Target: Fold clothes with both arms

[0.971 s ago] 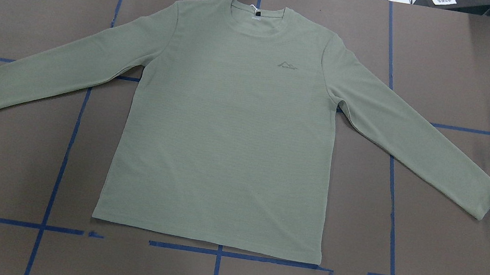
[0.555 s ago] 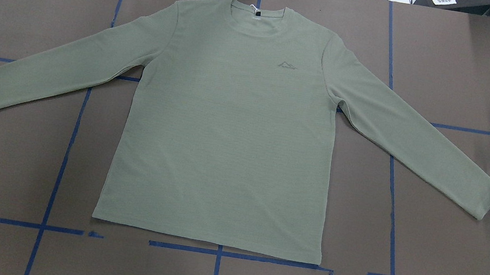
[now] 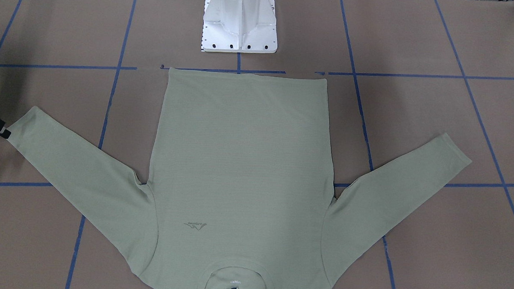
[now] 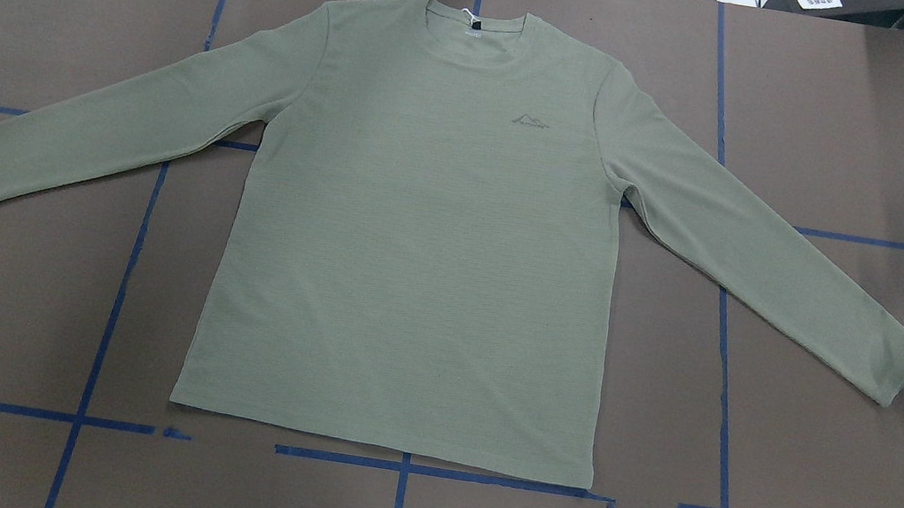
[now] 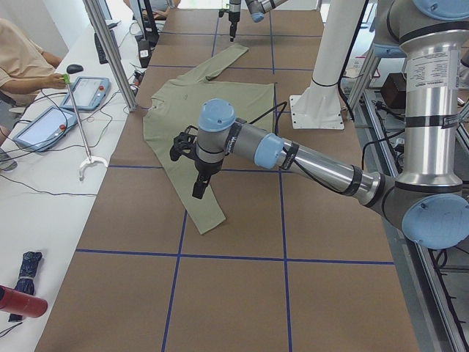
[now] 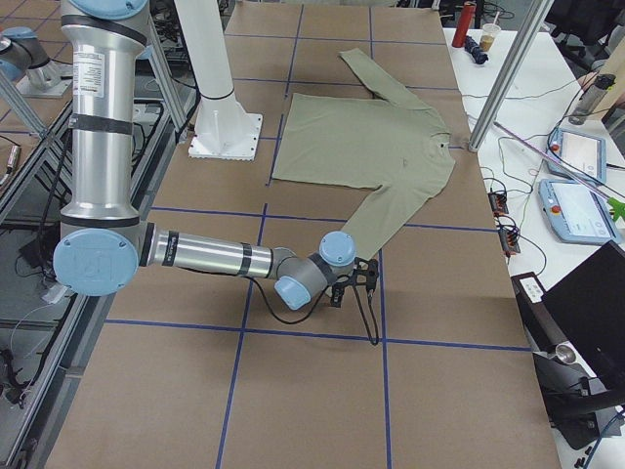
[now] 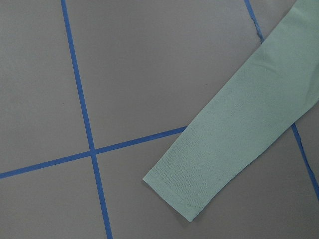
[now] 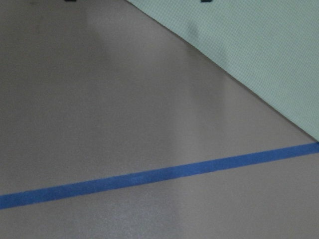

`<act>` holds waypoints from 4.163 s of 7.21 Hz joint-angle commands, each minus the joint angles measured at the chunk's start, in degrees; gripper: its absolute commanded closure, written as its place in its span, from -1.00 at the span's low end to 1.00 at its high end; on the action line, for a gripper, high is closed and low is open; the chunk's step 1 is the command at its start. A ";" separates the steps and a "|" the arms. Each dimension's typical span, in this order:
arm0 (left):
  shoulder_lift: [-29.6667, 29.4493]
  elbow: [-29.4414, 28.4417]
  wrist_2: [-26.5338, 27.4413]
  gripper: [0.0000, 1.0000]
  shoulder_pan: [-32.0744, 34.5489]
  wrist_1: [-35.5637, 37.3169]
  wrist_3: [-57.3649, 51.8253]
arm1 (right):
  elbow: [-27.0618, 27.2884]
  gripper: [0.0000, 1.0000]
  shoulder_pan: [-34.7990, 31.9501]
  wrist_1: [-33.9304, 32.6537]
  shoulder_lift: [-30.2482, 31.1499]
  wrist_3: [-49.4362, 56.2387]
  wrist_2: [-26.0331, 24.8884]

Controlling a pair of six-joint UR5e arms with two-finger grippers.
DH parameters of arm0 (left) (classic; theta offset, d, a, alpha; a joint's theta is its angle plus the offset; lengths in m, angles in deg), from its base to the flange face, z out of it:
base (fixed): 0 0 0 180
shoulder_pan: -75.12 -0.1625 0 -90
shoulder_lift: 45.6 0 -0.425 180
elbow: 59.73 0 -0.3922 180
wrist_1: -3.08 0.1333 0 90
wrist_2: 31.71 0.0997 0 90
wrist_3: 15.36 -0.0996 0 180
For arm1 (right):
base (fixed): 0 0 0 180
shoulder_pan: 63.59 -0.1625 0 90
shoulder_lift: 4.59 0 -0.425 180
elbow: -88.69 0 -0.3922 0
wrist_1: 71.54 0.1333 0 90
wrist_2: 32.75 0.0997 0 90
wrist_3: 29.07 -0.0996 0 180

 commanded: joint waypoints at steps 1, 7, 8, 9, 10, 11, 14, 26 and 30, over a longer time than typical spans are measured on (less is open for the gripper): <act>0.11 0.13 -0.07 -1.00 -0.02 0.22 0.03 | -0.07 -0.61 1.15 -0.03 -0.21 -0.04 -0.55; 1.34 0.40 -0.15 -1.00 -0.02 0.13 0.03 | -0.16 -0.38 1.77 -0.38 1.03 -0.04 -0.29; 1.34 0.40 -0.15 -1.00 -0.02 0.04 0.03 | -0.16 -0.32 2.03 -0.47 0.85 -0.12 -0.29; 1.34 0.40 -0.07 -1.00 -0.02 0.04 0.03 | -0.24 -0.31 2.03 -0.56 0.85 -0.12 -0.38; 1.34 0.40 -0.15 -1.00 -0.02 0.04 0.03 | -0.33 -0.29 2.03 -0.56 0.94 -0.12 -0.29; 1.34 0.48 -0.15 -1.00 -0.02 0.04 0.03 | -0.33 -0.23 2.03 -0.56 0.94 -0.12 -0.29; 1.34 0.40 -0.15 -1.00 0.07 0.13 0.03 | -0.68 0.30 2.03 -0.65 1.11 -0.12 -0.29; 0.91 2.06 -2.26 -1.00 0.07 -0.13 0.21 | 18.13 1.00 15.37 -19.41 -32.70 -48.19 -4.54; 0.47 2.86 -4.81 -1.00 0.07 -0.22 0.47 | -1.14 1.00 30.48 -30.09 -62.19 -51.72 -25.75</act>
